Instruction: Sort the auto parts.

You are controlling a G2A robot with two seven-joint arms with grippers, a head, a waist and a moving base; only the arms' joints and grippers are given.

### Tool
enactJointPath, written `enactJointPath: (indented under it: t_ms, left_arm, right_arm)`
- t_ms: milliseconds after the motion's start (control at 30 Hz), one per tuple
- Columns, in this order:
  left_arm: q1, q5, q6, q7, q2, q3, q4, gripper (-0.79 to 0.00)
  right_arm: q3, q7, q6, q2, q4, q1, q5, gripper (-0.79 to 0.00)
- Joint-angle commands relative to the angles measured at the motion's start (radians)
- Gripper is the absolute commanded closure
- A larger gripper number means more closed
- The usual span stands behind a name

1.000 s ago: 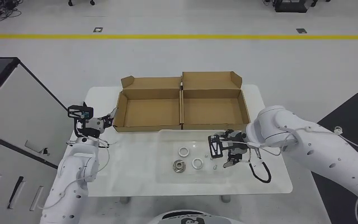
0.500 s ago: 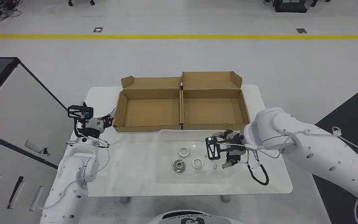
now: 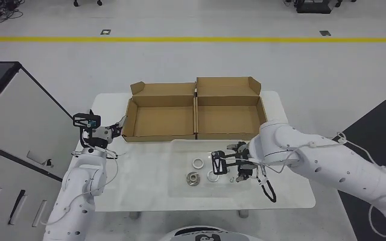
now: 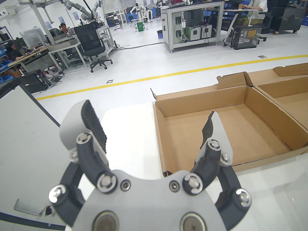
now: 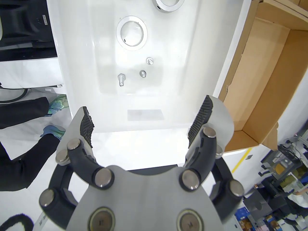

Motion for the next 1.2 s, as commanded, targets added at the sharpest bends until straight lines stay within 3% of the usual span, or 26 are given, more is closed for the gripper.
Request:
enactJointPath:
  t_ms: [0,367,667,1167]
  left_arm:
    - [0.000,0.000,0.000,0.000,0.000,0.000,0.000,-0.785]
    - [0.000,0.000,0.000,0.000,0.000,0.000,0.000,-0.785]
    - [0.000,0.000,0.000,0.000,0.000,0.000,0.000,-0.785]
    - [0.000,0.000,0.000,0.000,0.000,0.000,0.000,-0.785]
  right_arm:
    - [-0.016,-0.004,-0.004,-0.010,0.009,0.007,-0.001,-0.785]
    - [-0.103,0.005,0.005,-0.038,0.042,0.040,-0.001,-0.610]
    - [-0.170,0.002,0.002,-0.042,0.063,0.077,0.020,-0.391]
    - [-0.173,-0.003,-0.004,-0.071,0.115,0.032,0.007,-0.385]
